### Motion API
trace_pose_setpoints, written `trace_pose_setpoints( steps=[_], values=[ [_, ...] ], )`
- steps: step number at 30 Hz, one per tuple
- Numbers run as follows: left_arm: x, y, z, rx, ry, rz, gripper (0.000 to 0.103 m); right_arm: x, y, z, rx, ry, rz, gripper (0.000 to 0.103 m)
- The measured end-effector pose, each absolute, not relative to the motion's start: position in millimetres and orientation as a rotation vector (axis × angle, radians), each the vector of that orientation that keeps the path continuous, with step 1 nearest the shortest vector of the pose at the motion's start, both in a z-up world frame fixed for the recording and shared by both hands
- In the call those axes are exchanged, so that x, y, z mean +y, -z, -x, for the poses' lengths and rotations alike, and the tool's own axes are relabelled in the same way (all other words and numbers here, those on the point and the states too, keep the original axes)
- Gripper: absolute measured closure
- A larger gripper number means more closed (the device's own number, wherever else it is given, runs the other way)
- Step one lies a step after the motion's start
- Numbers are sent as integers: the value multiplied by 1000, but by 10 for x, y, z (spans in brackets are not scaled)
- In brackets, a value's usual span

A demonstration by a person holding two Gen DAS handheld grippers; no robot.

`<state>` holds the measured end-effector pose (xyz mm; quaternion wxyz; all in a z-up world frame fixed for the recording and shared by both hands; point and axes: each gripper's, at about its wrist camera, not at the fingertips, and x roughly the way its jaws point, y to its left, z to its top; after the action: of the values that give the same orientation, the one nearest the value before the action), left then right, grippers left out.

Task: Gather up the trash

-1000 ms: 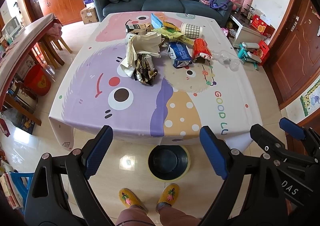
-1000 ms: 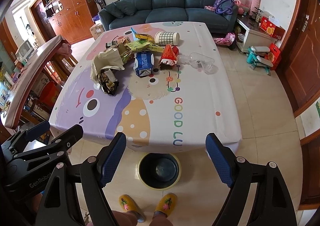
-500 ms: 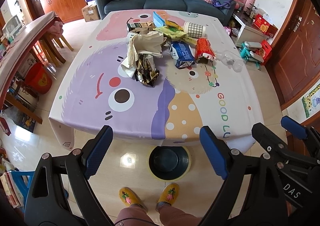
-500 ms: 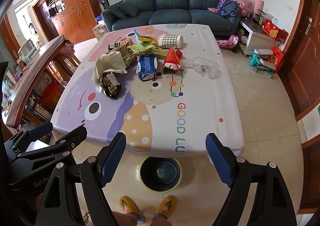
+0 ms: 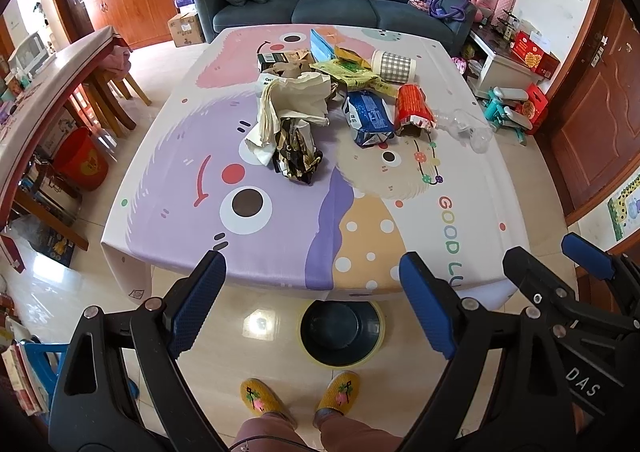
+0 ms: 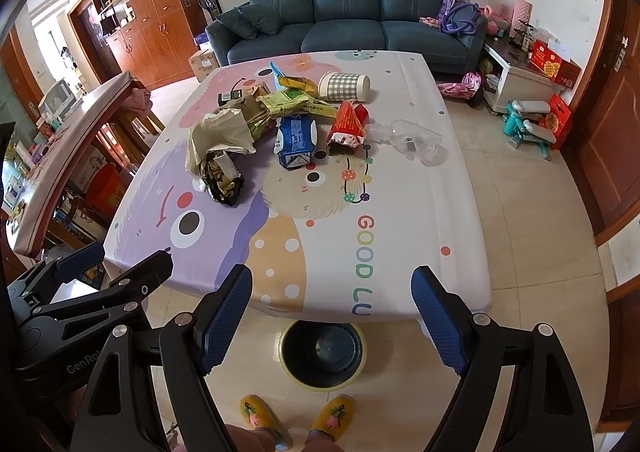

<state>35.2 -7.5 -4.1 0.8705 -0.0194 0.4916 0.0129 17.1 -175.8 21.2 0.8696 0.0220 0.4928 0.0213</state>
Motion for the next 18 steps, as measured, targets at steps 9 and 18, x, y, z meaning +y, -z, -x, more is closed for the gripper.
trace_pose_setpoints(
  steps=[9, 18],
  values=[
    [-91, -11, -399, 1015, -43, 42, 16, -1715, -274, -329, 1024, -53, -47, 19],
    [-102, -22, -389, 1012, -53, 44, 16, -1706, -260, -416, 1006, -66, -53, 19]
  ],
)
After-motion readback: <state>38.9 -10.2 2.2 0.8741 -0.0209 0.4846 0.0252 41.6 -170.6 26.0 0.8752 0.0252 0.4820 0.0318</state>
